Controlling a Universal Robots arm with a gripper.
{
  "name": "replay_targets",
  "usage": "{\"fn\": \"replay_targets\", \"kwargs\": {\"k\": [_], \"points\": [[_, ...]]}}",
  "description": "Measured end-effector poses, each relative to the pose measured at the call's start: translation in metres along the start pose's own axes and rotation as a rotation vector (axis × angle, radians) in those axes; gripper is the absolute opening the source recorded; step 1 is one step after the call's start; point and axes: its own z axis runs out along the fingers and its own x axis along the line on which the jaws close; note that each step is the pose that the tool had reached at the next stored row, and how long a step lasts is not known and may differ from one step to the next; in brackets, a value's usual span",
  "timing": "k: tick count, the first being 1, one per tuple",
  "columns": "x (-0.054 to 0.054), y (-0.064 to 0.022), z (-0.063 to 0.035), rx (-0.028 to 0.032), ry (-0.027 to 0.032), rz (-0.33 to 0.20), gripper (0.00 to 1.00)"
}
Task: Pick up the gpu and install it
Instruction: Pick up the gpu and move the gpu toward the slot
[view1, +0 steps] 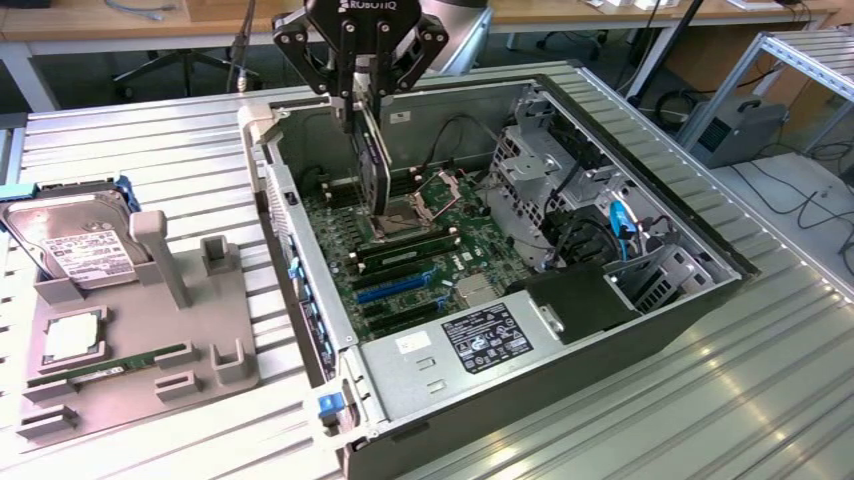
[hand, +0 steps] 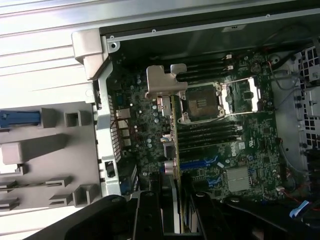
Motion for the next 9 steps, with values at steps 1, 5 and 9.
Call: {"fn": "replay_targets", "kwargs": {"k": [1,5,9], "points": [[-0.001,0.0002,0.0,0.0,0.0,0.0,0.28],[-0.0052,0.0008,0.0002,0.0,0.0,0.0,0.28],[-0.0094,0.0014,0.0004,0.0001,0.0,0.0,0.28]]}}
